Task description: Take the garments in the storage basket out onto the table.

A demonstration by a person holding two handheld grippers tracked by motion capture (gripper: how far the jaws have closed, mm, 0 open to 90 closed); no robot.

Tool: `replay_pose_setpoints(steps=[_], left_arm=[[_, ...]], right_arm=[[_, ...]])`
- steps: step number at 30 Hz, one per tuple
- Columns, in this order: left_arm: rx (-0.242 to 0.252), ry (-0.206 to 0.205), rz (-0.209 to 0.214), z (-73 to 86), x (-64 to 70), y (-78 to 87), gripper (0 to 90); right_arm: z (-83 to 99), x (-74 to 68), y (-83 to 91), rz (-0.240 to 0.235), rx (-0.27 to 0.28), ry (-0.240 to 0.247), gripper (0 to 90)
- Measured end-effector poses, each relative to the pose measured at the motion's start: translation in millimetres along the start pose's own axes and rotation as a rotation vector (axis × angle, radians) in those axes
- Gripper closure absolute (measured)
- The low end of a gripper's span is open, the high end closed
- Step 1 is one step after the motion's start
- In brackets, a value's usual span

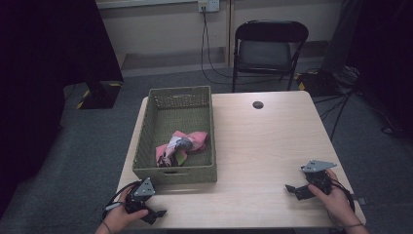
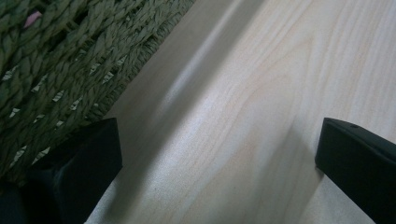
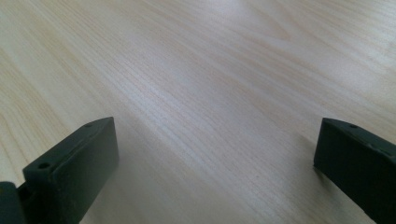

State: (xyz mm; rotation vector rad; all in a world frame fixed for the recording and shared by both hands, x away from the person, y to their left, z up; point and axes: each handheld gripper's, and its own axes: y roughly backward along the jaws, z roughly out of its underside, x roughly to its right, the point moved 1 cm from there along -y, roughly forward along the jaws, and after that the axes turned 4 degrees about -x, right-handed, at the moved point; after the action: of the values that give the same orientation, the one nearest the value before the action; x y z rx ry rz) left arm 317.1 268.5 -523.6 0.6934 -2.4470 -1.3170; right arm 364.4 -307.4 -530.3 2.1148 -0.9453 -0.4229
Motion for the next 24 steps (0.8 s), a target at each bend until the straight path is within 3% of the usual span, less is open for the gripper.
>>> replay_pose_setpoints(steps=[8,15,20,24], left_arm=[[-0.060,-0.028,0.020,-5.9,0.6,0.9,1.4],[0.007,-0.022,0.051,-12.2,1.8,10.8,3.2],[0.011,-0.015,0.069,-16.5,2.9,17.3,3.1],[0.047,-0.024,0.078,-24.6,5.0,25.1,3.1]], right_arm=[[0.0,0.0,0.0,0.000,0.000,0.000,0.0],[0.0,0.0,0.0,0.000,0.000,0.000,0.0],[0.0,0.0,0.0,0.000,0.000,0.000,0.0],[0.0,0.0,0.0,0.000,0.000,0.000,0.0]])
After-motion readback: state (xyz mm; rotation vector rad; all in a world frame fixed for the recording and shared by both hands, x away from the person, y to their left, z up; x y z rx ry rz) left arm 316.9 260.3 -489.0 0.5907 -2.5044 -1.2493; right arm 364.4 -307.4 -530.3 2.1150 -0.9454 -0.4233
